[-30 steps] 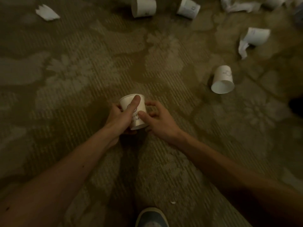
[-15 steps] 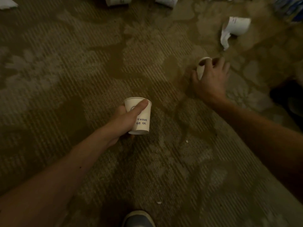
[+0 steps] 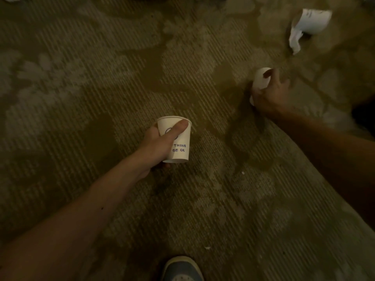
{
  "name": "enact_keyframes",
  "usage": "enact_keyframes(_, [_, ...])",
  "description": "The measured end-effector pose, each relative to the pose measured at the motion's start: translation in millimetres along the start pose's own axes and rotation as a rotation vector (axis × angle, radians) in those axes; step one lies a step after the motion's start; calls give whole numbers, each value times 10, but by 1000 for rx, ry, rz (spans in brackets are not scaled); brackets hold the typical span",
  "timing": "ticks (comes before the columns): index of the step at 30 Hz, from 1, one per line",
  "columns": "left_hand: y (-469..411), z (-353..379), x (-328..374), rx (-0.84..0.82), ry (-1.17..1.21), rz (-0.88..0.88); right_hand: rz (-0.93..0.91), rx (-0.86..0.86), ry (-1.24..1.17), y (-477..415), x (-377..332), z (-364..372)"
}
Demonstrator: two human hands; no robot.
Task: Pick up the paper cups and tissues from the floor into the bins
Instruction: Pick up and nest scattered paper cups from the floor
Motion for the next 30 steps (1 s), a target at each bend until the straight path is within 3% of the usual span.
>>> enact_keyframes(7, [106, -82, 96, -27, -39, 10, -127, -289, -177, 1016, -204, 472])
enact_keyframes(13, [304, -415, 137, -82, -53, -14, 49, -563, -504, 1763, -382, 865])
enact_keyframes(21, [811, -709, 552, -299, 153, 3, 123, -860, -785, 2432, -831, 554])
enact_keyframes(26, [1580, -679, 1125, -327, 128, -46, 165, -874, -740, 2899, -1000, -266])
enact_keyframes(30, [2309, -595, 1904, -264, 94, -90, 267, -721, -737, 3188, -1183, -1206])
Point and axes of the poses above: each hand's wrist, its own y-axis away from the middle knuckle, its own z-axis out of the palm, x = y × z, the point moved 5 cm from there along -y, towards the middle knuckle, and after that the axes turned 5 degrees about z, right-handed, at the moved point
